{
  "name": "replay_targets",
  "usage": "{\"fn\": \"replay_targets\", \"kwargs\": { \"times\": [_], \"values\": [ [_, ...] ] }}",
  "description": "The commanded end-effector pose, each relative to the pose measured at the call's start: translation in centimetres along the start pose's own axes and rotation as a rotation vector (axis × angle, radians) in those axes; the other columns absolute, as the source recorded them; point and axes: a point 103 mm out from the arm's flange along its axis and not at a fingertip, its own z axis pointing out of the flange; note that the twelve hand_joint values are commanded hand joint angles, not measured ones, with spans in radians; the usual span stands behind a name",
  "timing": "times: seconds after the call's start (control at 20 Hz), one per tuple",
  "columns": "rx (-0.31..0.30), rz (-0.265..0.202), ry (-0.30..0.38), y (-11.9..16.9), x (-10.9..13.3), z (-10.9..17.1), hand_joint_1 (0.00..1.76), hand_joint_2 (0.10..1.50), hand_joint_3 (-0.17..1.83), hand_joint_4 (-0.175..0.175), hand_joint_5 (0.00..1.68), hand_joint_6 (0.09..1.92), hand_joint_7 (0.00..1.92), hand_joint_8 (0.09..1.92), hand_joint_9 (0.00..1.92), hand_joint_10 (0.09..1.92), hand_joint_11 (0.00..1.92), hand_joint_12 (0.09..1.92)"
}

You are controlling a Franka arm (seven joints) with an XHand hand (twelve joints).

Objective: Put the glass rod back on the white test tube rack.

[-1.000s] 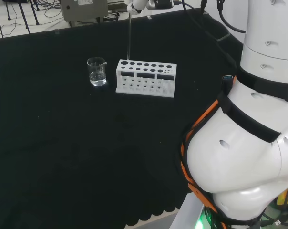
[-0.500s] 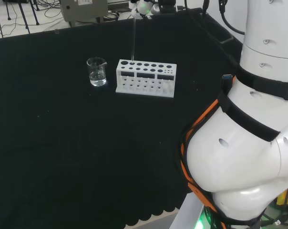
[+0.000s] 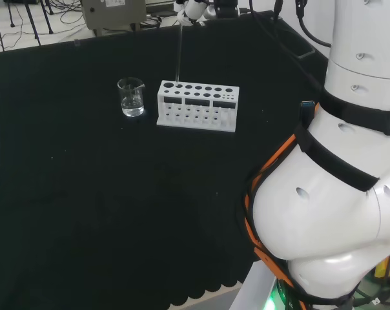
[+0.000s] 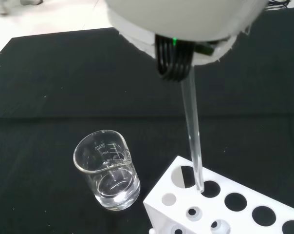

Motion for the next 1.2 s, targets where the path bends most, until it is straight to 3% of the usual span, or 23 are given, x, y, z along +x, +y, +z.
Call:
{"fn": "replay_targets", "kwargs": {
  "times": [0.05, 0.9, 1.2],
  "values": [
    [0.009, -0.002, -0.006, 0.2, 0.2, 0.1, 1.33, 0.56, 0.81, -0.175, 1.35, 0.33, 1.35, 0.87, 1.85, 0.75, 1.44, 0.98],
    [0.018, -0.004, 0.004, 0.8, 0.0, 0.5, 1.33, 0.56, 0.81, -0.175, 1.35, 0.33, 1.35, 0.87, 1.85, 0.75, 1.44, 0.98],
    [0.032, 0.0, 0.017, 1.5, -1.8, 1.7, 1.33, 0.56, 0.81, -0.175, 1.35, 0.33, 1.35, 0.87, 1.85, 0.75, 1.44, 0.98]
  ]
}}
